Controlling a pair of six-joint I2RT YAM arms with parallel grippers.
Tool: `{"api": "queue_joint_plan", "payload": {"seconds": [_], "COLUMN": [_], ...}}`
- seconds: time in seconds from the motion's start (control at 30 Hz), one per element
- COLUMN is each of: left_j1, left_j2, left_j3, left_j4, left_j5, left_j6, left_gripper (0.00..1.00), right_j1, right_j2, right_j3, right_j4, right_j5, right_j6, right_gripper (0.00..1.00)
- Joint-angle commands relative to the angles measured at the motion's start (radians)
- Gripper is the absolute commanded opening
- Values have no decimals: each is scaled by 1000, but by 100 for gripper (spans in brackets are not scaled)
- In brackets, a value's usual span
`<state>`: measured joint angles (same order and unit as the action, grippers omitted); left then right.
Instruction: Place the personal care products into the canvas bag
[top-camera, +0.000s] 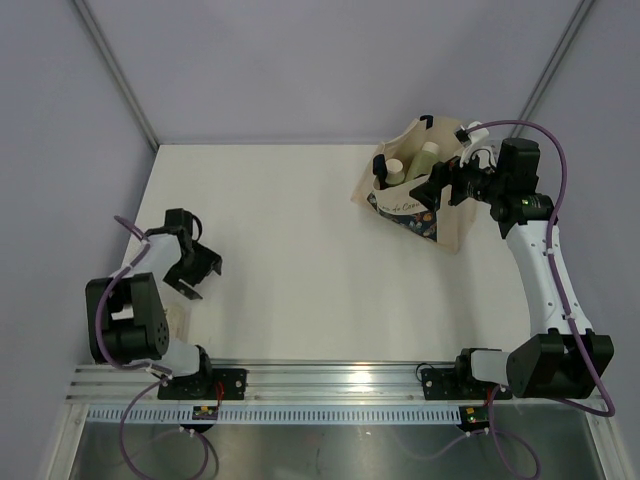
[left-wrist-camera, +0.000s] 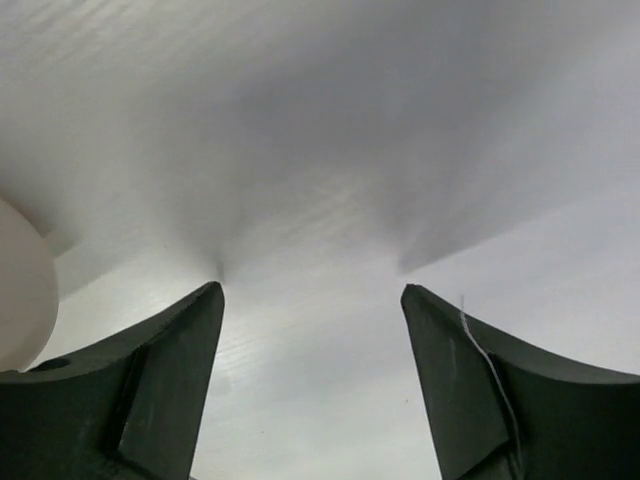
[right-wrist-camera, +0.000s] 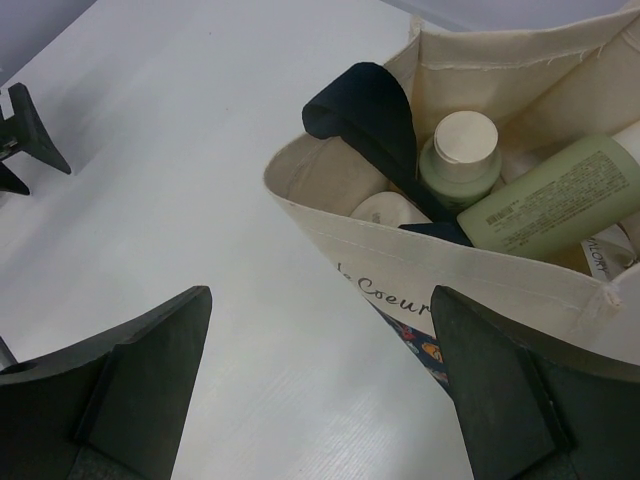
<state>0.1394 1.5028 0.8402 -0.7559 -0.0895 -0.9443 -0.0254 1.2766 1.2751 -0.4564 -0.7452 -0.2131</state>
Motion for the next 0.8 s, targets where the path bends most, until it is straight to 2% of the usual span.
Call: {"api": "queue_joint_plan", "payload": {"seconds": [0.0, 0.03, 0.07, 0.1, 0.17, 0.27, 0.47, 0.77], "left_j1": [-9, -9, -9, -4, 5, 58, 186, 186], "left_j2": [-146, -176, -200, -241, -277, -316, -205, -136], "left_j3": [63, 74, 85, 105, 106, 63, 25, 4], "left_j4": [-14, -107, -156, -198, -264, -250, -220, -290], "left_j5": [-10, -68, -189, -229, -288, -320, -248, -199], "left_j6": [182, 168, 144, 110, 96, 125, 249, 226], "left_gripper": [81, 87, 92, 95, 97, 99, 99, 99], "right_j1": [-4, -4, -4, -4, -4, -4, -5, -10], "right_j2": [-13, -10, -8, -8, -5, 3, -5, 0], "right_j3": [15, 18, 17, 17, 12, 15, 18, 17], "right_j4": [30, 32, 30, 32, 39, 41, 38, 53], "right_j5": [-11, -10, -8, -6, -6, -11, -2, -14], "right_j6": [14, 15, 15, 17, 21, 30, 24, 38], "right_gripper": [100, 100, 99, 100, 99, 100, 99, 99]}}
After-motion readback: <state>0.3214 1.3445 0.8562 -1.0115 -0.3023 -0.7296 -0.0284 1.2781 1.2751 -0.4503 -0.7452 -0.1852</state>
